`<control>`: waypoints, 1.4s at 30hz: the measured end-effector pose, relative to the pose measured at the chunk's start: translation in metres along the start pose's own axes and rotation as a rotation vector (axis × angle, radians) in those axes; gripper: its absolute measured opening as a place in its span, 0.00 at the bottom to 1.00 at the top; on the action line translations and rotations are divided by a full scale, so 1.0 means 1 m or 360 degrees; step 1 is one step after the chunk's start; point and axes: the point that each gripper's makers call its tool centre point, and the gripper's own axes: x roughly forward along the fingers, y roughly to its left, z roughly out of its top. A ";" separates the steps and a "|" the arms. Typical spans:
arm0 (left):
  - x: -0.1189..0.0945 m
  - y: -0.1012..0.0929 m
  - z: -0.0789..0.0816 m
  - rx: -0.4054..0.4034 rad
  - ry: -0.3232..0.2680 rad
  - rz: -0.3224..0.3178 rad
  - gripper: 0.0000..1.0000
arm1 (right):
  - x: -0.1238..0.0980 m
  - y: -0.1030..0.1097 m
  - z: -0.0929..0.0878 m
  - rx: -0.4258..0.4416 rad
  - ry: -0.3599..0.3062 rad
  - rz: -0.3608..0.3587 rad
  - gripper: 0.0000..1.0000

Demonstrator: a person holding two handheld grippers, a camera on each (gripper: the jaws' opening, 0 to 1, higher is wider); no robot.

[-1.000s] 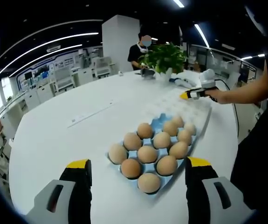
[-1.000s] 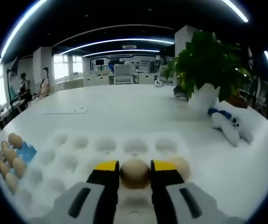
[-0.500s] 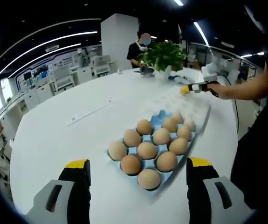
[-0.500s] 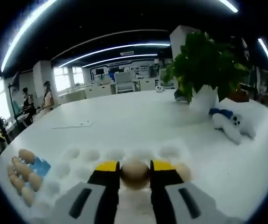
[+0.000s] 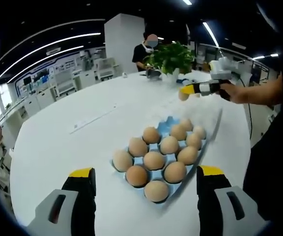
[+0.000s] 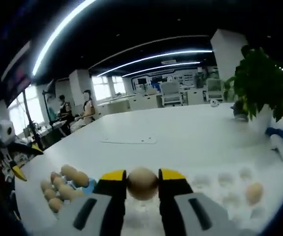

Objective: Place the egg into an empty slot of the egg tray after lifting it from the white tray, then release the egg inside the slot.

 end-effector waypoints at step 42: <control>0.002 0.009 -0.004 -0.0039 0.0002 0.0017 0.85 | 0.075 0.082 -0.054 -0.0132 0.0270 0.0408 0.25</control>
